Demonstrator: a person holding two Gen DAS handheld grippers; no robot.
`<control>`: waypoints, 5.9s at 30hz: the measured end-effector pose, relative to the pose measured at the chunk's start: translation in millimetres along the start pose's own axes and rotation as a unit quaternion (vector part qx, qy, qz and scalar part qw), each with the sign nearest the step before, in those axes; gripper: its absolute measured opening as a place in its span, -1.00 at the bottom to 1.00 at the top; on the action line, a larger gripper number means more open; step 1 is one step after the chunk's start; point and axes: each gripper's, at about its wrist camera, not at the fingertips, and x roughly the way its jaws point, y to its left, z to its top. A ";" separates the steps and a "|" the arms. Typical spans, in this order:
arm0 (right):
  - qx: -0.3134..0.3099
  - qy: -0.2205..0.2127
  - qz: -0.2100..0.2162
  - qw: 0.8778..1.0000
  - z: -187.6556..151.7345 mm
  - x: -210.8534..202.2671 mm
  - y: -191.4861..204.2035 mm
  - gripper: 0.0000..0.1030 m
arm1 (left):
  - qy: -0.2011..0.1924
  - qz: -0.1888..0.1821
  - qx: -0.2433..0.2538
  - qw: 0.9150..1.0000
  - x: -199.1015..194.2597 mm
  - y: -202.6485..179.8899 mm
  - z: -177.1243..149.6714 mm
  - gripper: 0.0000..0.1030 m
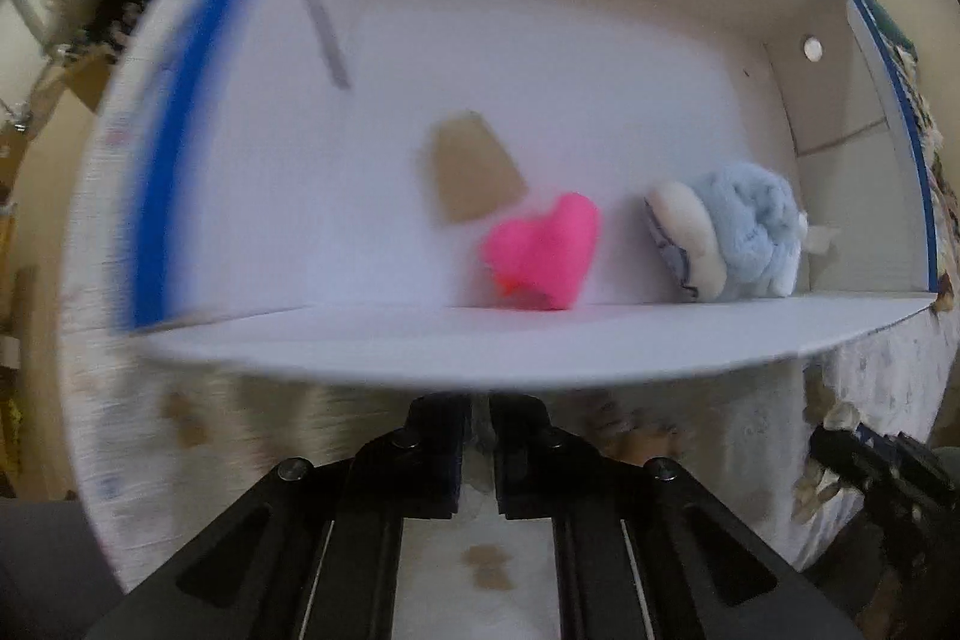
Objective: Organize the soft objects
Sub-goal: 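Carry the scrunchie over the box with the right tool while the left tool approaches the clear plastic packet, then grasp the clear plastic packet with the left tool while the right tool holds the scrunchie over the box, then open the right tool dropping the scrunchie while the left tool releases the packet into the box, then grasp the grey lace scrunchie with the right tool while the left tool moves toward the peach foam piece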
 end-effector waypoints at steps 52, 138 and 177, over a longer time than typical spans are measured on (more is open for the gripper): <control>-0.040 -0.130 0.005 0.991 89.9 -45.1 2.9 -0.63 | -0.161 -0.008 0.006 0.987 -126.6 1.4 56.7 -0.94; -0.020 -0.199 0.031 0.979 95.7 -39.1 -8.7 1.00 | -0.097 0.100 0.020 0.990 -35.7 -59.2 76.9 0.30; -0.030 -0.142 -0.007 0.989 9.4 -51.2 17.2 1.00 | -0.118 0.072 -0.014 0.990 -92.7 6.5 -32.7 0.38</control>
